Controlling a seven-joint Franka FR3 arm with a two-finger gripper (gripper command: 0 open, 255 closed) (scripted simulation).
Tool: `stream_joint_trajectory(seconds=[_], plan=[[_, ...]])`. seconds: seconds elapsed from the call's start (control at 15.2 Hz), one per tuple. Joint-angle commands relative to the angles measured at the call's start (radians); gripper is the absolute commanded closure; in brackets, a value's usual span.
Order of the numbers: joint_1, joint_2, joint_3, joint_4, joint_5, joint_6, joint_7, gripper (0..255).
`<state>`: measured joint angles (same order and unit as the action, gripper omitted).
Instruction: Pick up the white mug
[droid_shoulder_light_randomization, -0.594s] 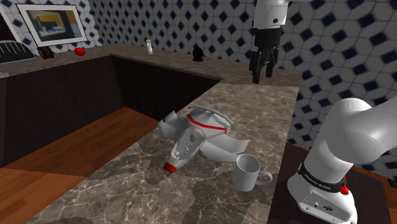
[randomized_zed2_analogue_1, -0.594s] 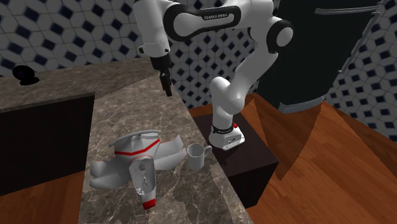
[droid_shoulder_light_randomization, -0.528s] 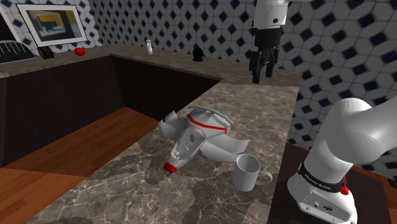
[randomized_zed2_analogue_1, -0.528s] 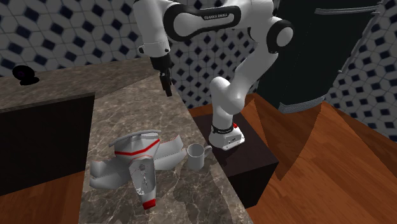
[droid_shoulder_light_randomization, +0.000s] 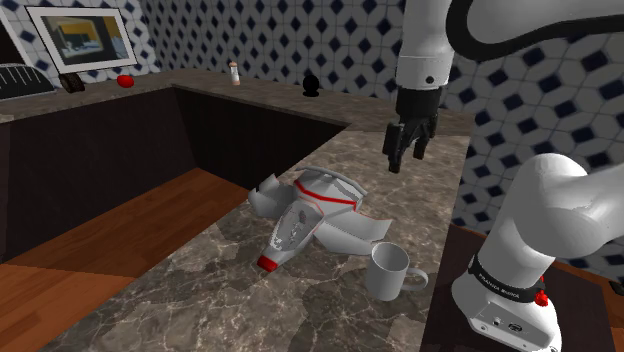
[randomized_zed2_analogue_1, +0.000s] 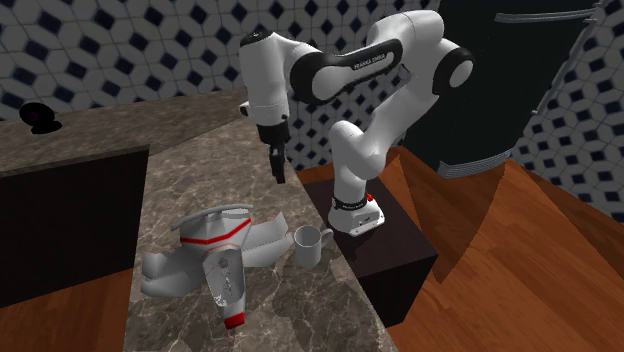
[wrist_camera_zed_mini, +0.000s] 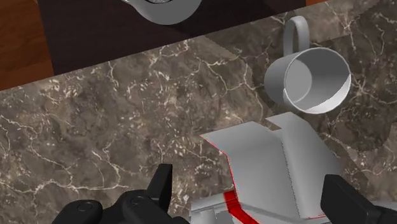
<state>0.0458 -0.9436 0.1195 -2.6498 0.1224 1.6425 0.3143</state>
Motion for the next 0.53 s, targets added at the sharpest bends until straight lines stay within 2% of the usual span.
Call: stream_joint_trajectory(seconds=[0.0, 0.46], plan=[[0.018, -0.034, 0.050, -0.048, 0.039, 0.034, 0.058, 0], [0.107, -0.057, 0.266, -0.194, 0.202, 0.222, 0.266, 0]])
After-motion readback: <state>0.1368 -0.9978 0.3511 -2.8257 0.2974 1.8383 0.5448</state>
